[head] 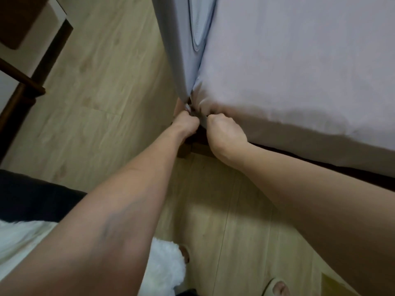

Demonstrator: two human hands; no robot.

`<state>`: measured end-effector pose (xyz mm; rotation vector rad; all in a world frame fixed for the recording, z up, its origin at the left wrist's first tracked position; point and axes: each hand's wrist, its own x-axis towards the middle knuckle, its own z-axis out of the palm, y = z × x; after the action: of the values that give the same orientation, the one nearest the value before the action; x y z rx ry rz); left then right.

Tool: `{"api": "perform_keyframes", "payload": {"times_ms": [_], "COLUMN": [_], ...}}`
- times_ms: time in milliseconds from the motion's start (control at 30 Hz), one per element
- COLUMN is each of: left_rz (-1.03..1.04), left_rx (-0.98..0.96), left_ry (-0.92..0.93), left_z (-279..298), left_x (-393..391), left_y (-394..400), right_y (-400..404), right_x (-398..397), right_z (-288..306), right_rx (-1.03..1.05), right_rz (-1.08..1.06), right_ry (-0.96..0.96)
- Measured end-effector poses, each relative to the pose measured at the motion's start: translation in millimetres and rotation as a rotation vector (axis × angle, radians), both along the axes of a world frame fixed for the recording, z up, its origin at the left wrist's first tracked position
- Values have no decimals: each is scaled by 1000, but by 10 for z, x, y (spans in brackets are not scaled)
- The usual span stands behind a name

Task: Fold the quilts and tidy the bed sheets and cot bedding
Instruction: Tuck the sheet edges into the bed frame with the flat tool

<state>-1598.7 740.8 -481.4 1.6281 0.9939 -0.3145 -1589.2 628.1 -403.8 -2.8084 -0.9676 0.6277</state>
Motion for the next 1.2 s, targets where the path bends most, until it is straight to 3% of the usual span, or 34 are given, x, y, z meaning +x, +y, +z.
{"api": "perform_keyframes", "payload": {"times_ms": [133,233,333,433,567,667,733,800,1000,1133,1200], "left_rz": [48,39,-112,-313,-354,-359,-424,-439,-527,-372,-318], "left_rx": [-79,-6,132,282,358,393,405,362,349,309,324], "left_ry": [-13,83,159,103,-49,-34,43,121,332,328,293], "left_z": [171,450,882,1425,1953,2083,2095,2070,1832,1848,1940], "left_x": [12,-189,-387,-472,-363,-73,145,367,707,982,1276], "left_y": [-1,-23,-41,-178,-343,-402,-430,-451,-341,-339,-342], "right_y": [-159,-426,-602,-587,-459,-328,-208,-45,355,27,-203], "right_x": [46,-86,-125,36,382,679,884,1109,1553,1981,2334], "right_z": [191,506,981,1509,2215,2481,2485,2378,1708,1710,1781], "right_rx": [-70,-144,-148,-76,-74,-196,-255,-273,-272,-147,-77], "right_rz": [14,-29,-171,-230,6,326,570,716,775,808,608], "right_ry": [30,39,193,305,225,-108,-404,-538,-371,-317,-355]}}
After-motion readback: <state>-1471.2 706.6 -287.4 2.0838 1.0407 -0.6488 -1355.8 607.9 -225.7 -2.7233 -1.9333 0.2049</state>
